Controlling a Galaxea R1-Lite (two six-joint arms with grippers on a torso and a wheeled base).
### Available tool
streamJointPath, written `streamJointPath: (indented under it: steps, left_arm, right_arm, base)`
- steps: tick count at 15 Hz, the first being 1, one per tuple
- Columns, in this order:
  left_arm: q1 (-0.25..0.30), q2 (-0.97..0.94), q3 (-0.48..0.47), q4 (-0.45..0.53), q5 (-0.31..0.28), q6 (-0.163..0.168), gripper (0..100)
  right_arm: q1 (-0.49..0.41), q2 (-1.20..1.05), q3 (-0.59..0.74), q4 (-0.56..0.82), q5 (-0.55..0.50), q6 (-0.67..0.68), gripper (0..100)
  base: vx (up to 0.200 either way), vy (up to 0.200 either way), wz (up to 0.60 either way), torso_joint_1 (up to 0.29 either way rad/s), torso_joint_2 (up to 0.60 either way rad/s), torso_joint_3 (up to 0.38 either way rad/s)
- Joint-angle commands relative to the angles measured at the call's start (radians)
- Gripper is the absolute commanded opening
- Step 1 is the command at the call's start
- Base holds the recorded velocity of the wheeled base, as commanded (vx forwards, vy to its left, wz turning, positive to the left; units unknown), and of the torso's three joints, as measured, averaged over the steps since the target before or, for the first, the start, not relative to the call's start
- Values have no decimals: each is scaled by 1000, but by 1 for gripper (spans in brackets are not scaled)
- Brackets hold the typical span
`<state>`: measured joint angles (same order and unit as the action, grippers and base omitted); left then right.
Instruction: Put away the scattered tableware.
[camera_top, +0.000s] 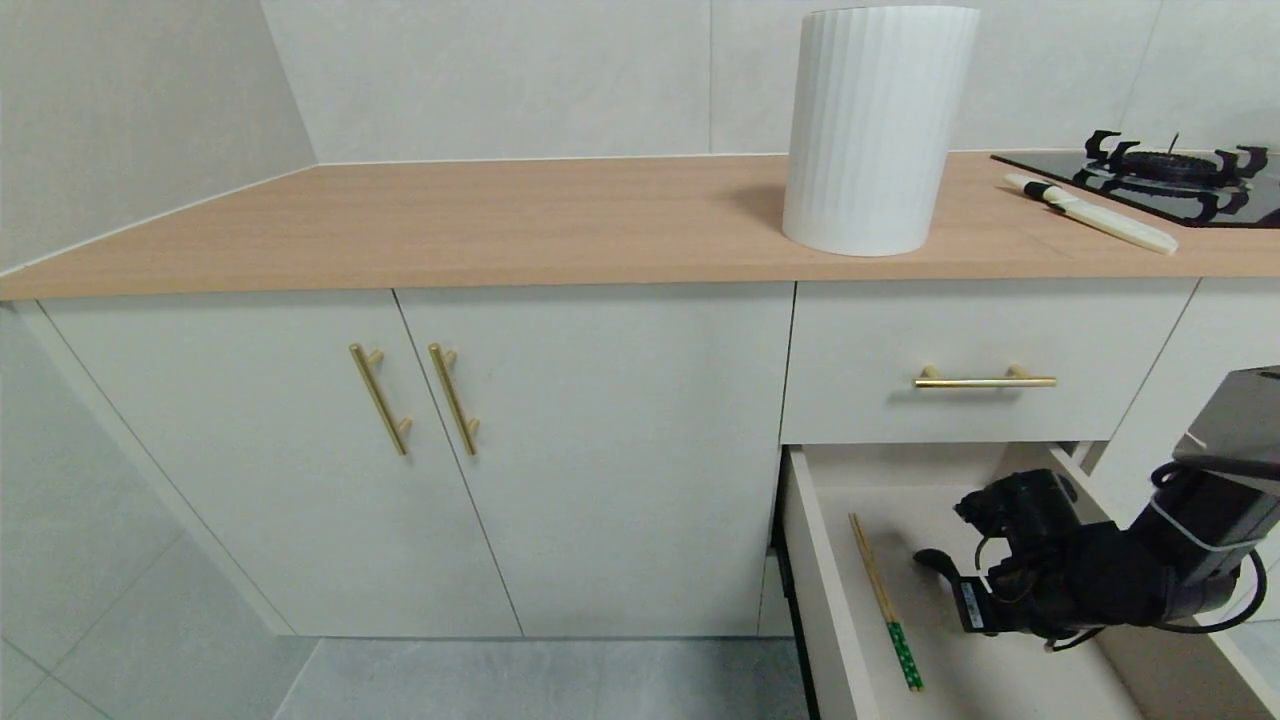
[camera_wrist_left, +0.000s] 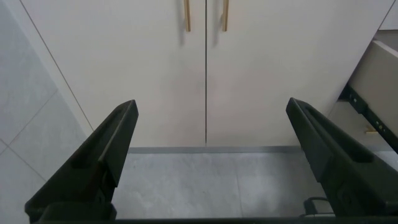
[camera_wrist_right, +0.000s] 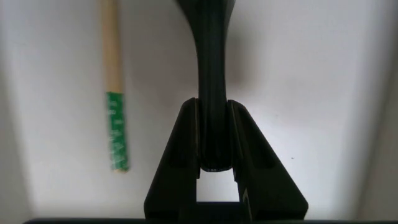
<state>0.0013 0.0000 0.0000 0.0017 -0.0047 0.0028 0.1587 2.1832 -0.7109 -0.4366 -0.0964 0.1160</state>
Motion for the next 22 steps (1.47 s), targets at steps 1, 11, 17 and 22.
streamJointPath:
  steps: [1, 11, 17, 22]
  left_arm:
    - [0, 0, 0, 0, 0, 0, 100]
    - [0, 0, 0, 0, 0, 0, 100]
    - [0, 0, 0, 0, 0, 0, 100]
    - [0, 0, 0, 0, 0, 0, 100]
  right_arm:
    - [8, 53, 1, -2, -2, 1, 0]
    - [8, 69, 1, -31, -25, 8, 0]
    - [8, 72, 2, -33, -28, 8, 100]
    - [8, 35, 17, -34, -29, 8, 100]
  base:
    - [0, 0, 0, 0, 0, 0]
    - [0, 0, 0, 0, 0, 0]
    - [0, 0, 0, 0, 0, 0]
    - [0, 0, 0, 0, 0, 0]
